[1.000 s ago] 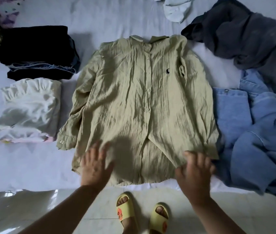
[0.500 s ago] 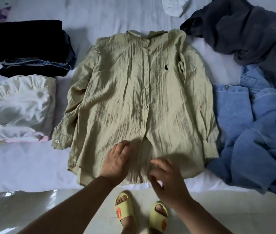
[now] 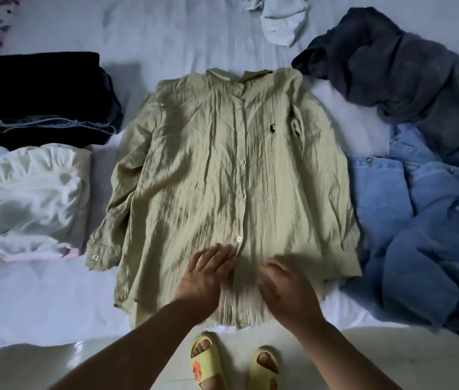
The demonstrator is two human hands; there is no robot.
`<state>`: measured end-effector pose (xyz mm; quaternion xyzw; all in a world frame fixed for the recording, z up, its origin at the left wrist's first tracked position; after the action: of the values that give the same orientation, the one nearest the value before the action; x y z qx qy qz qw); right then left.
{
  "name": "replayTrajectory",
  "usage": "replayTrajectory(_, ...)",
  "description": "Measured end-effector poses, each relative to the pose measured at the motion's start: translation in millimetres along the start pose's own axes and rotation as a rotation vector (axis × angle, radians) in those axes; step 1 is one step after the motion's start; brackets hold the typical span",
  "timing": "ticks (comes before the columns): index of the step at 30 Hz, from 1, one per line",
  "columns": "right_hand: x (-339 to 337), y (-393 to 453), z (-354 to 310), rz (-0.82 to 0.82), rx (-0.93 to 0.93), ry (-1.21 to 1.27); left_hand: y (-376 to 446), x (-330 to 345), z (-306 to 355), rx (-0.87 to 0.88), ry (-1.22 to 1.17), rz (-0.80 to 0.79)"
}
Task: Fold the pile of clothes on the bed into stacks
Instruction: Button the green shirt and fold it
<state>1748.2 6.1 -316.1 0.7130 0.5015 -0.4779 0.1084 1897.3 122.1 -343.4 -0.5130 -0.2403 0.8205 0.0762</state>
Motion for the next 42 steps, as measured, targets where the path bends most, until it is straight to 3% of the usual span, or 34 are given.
replayTrajectory(6, -76.1, 20.2, 31.3, 0.215, 0.163, -0.013, 28.3, -56.9, 11.5, -0.015, -0.08, -0.024)
replayTrajectory(10, -110.9, 40.8, 58.2, 0.254, 0.253, -0.021, 66.2, -91.6, 30.4, -0.017, -0.068, -0.019)
replayTrajectory(18, -169.4, 123.8, 133.2, 0.129, 0.366, 0.006, 179.8, -113.7, 83.3, 0.017, -0.108, 0.025)
replayTrajectory(23, -169.8, 160.7, 161.2, 0.004, 0.462, 0.175, 269.9, -134.7, 93.7, -0.093, -0.142, 0.061)
replayTrajectory(28, -164.1, 184.5, 179.3, 0.041, 0.584, 0.3, 360.4, -172.7, 68.1, -0.279, -0.182, 0.19)
replayTrajectory(32, -187.3, 197.2, 193.8, 0.114, 0.575, 0.154, 411.5, -197.2, 56.8, -0.353, -0.048, 0.009)
replayTrajectory(36, -217.4, 208.6, 227.4, 0.19, 0.634, 0.098, 438.3, -206.2, 63.1, -0.206, -0.084, -0.029)
replayTrajectory(39, -228.7, 212.3, 248.3, 0.152, 0.692, 0.09, 449.9, -207.8, 70.6, -0.21, -0.221, -0.06)
replayTrajectory(42, -226.8, 207.5, 247.0, 0.104, 0.693, 0.136, 452.6, -200.6, 74.2, -0.228, -0.152, -0.157)
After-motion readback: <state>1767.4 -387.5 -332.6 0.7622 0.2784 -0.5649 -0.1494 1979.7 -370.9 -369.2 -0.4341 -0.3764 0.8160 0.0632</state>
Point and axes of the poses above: each hand's wrist, its own y-axis towards the middle knuckle, its own x-axis out of the palm, z = x × y, the point moved 2 cm from there along y, towards the middle knuckle, and after that the axes turned 12 degrees about -z, right-handed, at the moved point
